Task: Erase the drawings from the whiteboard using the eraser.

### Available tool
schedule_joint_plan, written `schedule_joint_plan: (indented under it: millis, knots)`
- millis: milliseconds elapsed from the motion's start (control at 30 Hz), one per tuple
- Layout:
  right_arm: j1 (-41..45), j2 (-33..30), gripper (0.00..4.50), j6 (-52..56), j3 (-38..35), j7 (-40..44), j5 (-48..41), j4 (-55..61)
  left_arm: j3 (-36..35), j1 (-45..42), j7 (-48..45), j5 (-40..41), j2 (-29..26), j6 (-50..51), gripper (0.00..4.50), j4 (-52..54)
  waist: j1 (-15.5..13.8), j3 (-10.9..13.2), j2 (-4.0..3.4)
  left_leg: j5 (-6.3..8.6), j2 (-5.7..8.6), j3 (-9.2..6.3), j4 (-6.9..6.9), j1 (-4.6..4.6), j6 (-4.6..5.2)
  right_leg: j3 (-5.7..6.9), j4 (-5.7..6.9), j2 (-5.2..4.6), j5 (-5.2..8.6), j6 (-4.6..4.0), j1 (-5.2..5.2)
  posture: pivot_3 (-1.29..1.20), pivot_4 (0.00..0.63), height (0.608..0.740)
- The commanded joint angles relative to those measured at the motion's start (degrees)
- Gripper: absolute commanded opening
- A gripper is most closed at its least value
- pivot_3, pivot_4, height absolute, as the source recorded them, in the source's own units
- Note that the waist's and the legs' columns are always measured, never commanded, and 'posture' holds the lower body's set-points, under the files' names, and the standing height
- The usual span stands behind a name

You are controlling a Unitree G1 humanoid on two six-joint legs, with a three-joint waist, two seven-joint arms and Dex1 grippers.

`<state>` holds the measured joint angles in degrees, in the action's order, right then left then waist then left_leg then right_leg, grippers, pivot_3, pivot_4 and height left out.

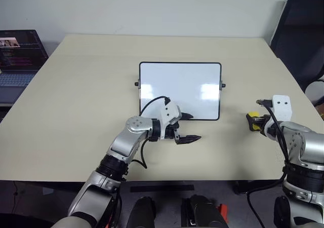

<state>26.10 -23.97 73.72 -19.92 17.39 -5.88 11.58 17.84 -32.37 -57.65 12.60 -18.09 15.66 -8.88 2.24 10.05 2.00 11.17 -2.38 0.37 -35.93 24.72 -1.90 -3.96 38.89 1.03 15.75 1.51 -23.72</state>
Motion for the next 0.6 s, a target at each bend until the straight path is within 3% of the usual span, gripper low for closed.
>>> schedule_joint_plan:
  millis: [33, 300, 333, 400, 600]
  knots:
    - [2.04, -1.74, 0.66, -3.33, 0.72, 0.2, -1.07, -1.47, -0.98, -0.61, 0.31, -0.17, 0.03, -1.11, 4.5, 2.13, 0.01, 0.0, 0.0, 0.0, 0.0, 0.01, 0.0, 0.0, 0.0, 0.0, 0.0, 0.0, 0.0, 0.0, 0.0, 0.0, 0.15, 0.74]
    - [2.47, -2.35, 0.66, -6.22, 2.05, -0.2, -1.89, -4.53, -1.16, -0.27, 0.77, 0.07, -0.53, -0.25, 4.5, 3.5, -0.01, 0.0, 0.0, 0.0, 0.0, -0.01, -0.01, 0.0, 0.0, 0.0, 0.01, 0.0, 0.0, 0.0, 0.0, 0.0, 0.15, 0.74]
    - [2.47, -2.43, 1.23, -6.39, 2.11, -0.28, -1.98, -4.63, -1.15, -0.24, 0.81, 0.08, -0.6, -0.15, 4.5, 3.64, -0.01, 0.0, 0.0, 0.0, 0.0, 0.0, -0.01, 0.0, 0.0, 0.0, 0.01, 0.0, 0.0, 0.0, 0.0, 0.0, 0.15, 0.74]
    - [2.42, -2.6, 1.75, -6.66, 2.27, -0.43, -2.14, -4.74, -1.19, -0.15, 0.84, 0.19, -0.75, 0.09, 4.5, 3.99, -0.02, 0.0, 0.0, 0.0, 0.0, 0.0, -0.01, 0.0, 0.0, -0.01, 0.01, 0.0, 0.0, 0.0, 0.0, 0.0, 0.15, 0.74]
    - [2.51, -3.53, 3.91, -7.48, 2.52, -0.97, -2.46, -5.4, -1.11, -0.45, 1.07, 0.21, -0.48, 0.3, 4.5, 4.05, -0.02, 0.0, 0.0, 0.0, 0.0, -0.01, -0.01, 0.0, 0.0, 0.0, 0.01, 0.0, 0.0, 0.0, 0.01, 0.0, 0.15, 0.74]
